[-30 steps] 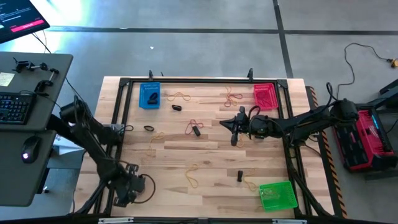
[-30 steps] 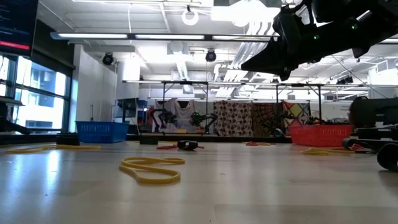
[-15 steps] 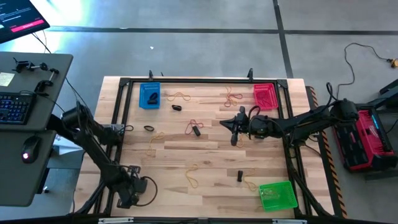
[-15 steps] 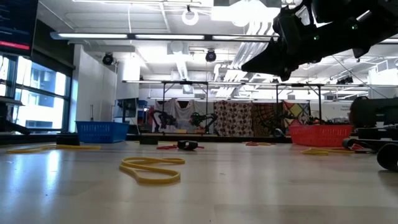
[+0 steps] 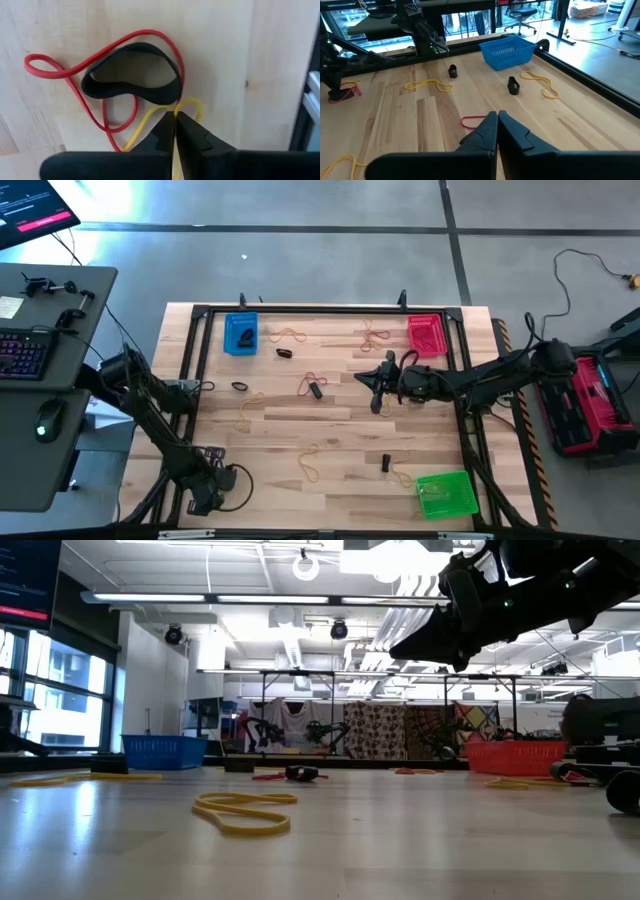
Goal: Sort rubber bands into baskets
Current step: Put the yellow rubber band into green bin
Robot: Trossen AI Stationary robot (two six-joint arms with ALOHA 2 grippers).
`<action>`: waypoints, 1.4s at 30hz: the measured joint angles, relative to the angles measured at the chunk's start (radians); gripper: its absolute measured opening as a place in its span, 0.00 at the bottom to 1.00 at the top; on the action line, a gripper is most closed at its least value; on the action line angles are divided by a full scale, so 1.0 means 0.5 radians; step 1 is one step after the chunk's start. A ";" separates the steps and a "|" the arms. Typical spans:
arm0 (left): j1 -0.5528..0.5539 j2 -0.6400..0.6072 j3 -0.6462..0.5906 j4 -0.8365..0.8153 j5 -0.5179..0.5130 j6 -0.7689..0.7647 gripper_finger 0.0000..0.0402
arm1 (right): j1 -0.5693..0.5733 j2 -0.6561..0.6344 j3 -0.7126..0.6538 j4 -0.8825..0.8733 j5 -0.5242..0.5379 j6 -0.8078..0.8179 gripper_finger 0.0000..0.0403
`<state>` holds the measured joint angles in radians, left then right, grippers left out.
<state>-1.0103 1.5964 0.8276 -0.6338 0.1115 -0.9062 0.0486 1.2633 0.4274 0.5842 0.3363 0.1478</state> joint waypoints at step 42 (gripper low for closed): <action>0.005 -0.127 0.000 0.018 0.137 -0.017 0.00 | -0.001 0.000 0.000 -0.009 -0.006 0.001 0.00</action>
<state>-1.0077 1.5330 0.8276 -0.6247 0.1802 -0.9146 0.0483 1.2633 0.4274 0.5797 0.3332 0.1481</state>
